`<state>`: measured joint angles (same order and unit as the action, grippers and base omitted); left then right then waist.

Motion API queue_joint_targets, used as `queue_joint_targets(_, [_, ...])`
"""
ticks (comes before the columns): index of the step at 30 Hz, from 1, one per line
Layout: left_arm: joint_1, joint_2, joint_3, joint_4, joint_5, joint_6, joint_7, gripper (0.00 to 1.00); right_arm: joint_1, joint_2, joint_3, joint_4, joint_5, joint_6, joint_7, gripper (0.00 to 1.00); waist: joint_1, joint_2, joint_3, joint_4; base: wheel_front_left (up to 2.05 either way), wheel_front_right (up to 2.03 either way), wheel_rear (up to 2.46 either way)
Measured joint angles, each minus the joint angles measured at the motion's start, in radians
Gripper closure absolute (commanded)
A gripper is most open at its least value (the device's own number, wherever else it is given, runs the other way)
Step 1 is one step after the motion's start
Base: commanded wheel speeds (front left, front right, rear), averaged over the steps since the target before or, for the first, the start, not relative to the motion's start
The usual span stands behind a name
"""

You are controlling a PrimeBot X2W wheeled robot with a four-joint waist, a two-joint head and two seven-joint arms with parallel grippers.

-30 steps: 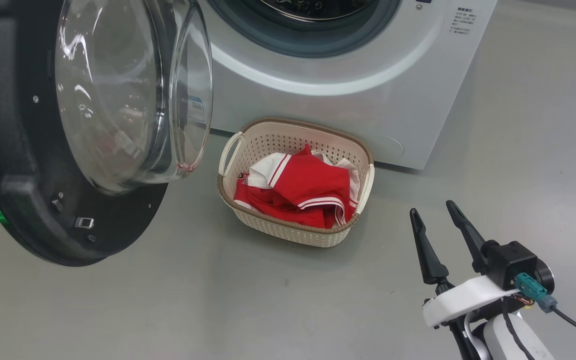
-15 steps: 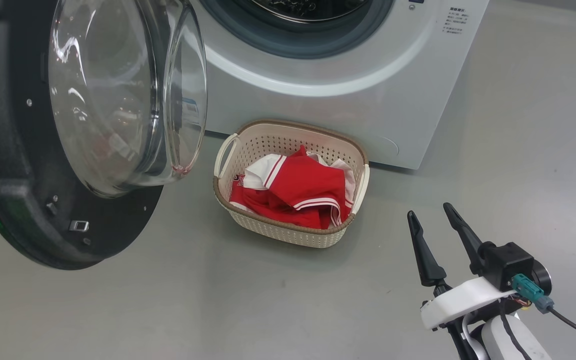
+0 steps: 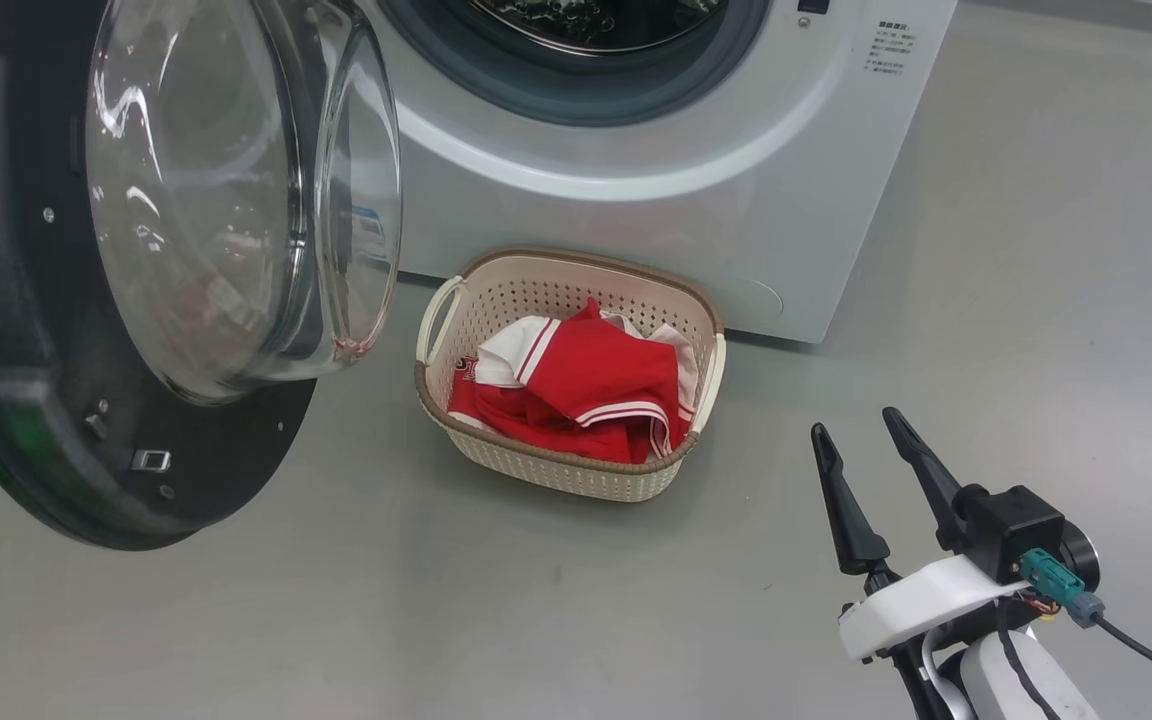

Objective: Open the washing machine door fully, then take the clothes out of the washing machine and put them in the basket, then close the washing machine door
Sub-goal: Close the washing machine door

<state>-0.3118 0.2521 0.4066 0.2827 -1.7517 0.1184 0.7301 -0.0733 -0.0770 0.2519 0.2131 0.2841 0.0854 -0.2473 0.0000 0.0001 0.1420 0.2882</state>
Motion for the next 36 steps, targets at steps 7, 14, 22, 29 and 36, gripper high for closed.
queue_joint_targets(7, [0.035, -0.009, -0.029, -0.03, -0.017, 0.001, 0.031, 1.0, 0.0, 0.001, -0.003, 0.001, 0.003, 0.0, 0.0, 0.0, 0.0, 0.0, -0.002, -0.008, 0.0, 0.0, 0.0])
queue_joint_targets(14, [0.058, -0.037, -0.061, -0.058, -0.021, 0.001, 0.054, 1.0, 0.0, 0.001, -0.006, 0.001, 0.006, 0.0, 0.0, 0.0, 0.0, 0.0, -0.002, -0.014, 0.0, 0.0, 0.0])
queue_joint_targets(22, [0.07, -0.086, -0.092, -0.075, -0.035, 0.001, 0.061, 1.0, -0.001, 0.002, -0.012, 0.001, 0.007, 0.0, 0.0, 0.0, 0.0, 0.0, -0.004, -0.019, 0.0, 0.0, 0.0])
queue_joint_targets(29, [0.086, -0.121, -0.108, -0.094, -0.056, 0.001, 0.069, 1.0, -0.005, 0.002, -0.009, 0.003, 0.007, 0.0, 0.0, 0.0, 0.0, 0.0, -0.008, -0.039, 0.0, 0.0, 0.0])
queue_joint_targets(36, [0.093, -0.154, -0.143, -0.115, -0.078, 0.001, 0.069, 1.0, -0.005, 0.004, -0.009, 0.005, 0.007, 0.0, 0.0, 0.0, 0.0, 0.0, -0.013, -0.071, 0.0, 0.0, 0.0])
